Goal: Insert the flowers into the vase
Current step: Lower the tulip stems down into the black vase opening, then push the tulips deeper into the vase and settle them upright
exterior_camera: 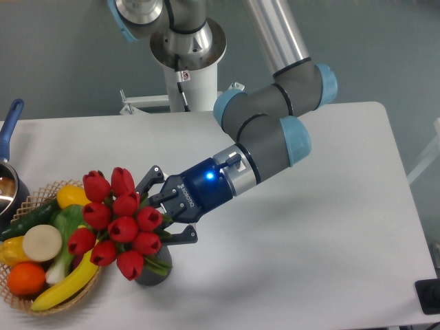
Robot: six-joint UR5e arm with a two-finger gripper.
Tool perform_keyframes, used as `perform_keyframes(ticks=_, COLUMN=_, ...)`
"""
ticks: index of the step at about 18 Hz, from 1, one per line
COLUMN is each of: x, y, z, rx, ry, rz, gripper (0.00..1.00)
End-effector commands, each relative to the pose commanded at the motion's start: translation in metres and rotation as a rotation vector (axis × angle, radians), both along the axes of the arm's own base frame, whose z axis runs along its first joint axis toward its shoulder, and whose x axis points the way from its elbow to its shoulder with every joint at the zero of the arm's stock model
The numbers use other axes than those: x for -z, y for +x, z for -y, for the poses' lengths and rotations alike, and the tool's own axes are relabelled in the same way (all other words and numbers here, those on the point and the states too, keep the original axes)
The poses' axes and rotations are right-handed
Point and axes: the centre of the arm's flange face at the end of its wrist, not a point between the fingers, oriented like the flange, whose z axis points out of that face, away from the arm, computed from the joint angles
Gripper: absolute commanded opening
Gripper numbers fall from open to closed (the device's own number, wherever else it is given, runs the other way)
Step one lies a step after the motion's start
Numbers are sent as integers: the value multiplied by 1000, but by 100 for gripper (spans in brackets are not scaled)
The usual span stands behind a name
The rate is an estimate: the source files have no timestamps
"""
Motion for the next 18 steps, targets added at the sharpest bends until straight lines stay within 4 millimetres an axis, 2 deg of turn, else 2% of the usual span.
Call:
perform_keyframes(ticks=12, x=45, y=15, z=13, rx=2, ry=-27, rz=31, gripper=40)
perform_keyframes(ticks=18, x=52, y=14, z=13, rx=3, ry=-24, rz=24, gripper=40)
